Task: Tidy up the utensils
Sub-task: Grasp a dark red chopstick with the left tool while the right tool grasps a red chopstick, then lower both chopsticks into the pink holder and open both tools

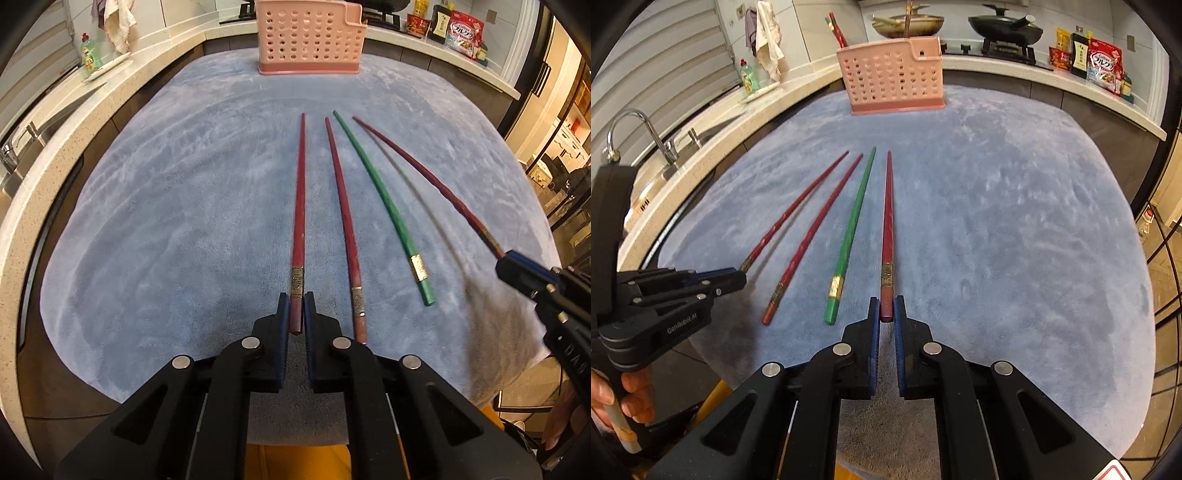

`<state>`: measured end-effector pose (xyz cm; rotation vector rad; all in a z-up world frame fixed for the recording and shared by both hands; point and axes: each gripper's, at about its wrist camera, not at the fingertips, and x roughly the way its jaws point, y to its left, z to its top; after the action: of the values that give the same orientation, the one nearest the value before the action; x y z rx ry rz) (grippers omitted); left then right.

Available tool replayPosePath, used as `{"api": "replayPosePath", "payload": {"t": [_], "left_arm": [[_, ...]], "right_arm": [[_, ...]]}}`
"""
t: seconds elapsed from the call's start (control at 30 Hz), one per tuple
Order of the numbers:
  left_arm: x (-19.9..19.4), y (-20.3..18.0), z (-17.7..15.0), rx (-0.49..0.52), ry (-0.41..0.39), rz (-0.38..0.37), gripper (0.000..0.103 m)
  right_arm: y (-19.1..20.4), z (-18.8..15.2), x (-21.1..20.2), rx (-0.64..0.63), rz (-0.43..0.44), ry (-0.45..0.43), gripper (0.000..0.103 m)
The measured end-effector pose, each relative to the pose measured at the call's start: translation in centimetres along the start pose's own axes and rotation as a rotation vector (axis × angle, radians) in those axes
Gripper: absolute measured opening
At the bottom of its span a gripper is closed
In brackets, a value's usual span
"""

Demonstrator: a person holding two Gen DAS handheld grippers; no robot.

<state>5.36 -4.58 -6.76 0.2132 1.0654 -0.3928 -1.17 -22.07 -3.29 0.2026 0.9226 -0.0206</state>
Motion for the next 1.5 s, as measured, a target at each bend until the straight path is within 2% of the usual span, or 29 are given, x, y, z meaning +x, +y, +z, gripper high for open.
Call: {"api": "replayPosePath", "payload": {"t": [0.23,0.43,0.67,1.2,1.5], "left_arm": [[-2.7,0.5,1.4,-0.032,-0.032,-0.032,0.007],[-5.6,1.5,3.8,-0.069,-0.095,-0.065,0.007],[-8.3,2.4,7.7,-0.082,-0.19,-0.066,0.007],[-11.3,3.5,16.9,-0.093,-0.359,-0.041,0.007],[-13.6,3.8,22.5,-0.088,-0.461,-0.028,0.007]], "right_arm": [[-0.4,3.0,-3.7,0.019,0.019,-0.103,0.007],[-0.6,6.5,-6.2,0.032,0.028,-0.193,0.007],[-0.8,10.4,-7.5,0.027,0.036,-0.274,0.007],[-0.3,16.4,-7.4,0.003,0.03,-0.366,0.007],[-0.6,22.0,-8.0,0.008,0.044,-0.45,0.007]]}}
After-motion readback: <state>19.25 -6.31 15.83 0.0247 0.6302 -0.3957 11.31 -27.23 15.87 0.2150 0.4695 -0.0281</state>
